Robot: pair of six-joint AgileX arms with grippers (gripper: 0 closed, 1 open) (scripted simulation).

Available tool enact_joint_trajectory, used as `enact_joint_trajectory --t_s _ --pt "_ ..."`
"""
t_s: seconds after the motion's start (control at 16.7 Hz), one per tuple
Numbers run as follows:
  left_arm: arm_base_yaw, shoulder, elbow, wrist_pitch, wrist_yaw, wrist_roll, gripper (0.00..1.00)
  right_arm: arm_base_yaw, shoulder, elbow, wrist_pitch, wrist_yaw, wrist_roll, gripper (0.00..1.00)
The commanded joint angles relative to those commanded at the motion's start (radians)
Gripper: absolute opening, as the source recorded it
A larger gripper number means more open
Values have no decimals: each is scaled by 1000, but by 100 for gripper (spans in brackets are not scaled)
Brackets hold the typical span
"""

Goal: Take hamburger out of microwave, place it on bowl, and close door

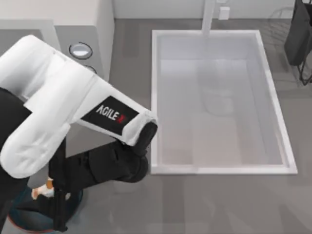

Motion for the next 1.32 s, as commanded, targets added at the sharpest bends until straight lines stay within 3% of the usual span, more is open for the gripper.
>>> enact_joint_trajectory --t_s 0.42,1.2,1.32 --pt "10 16 -30 25 -8 5 0 0 0 0 0 0 0 100" --pt "10 16 -30 25 -8 5 98 0 0 0 0 0 0 100" --pt "10 16 -30 25 -8 5 100 0 0 0 0 0 0 100"
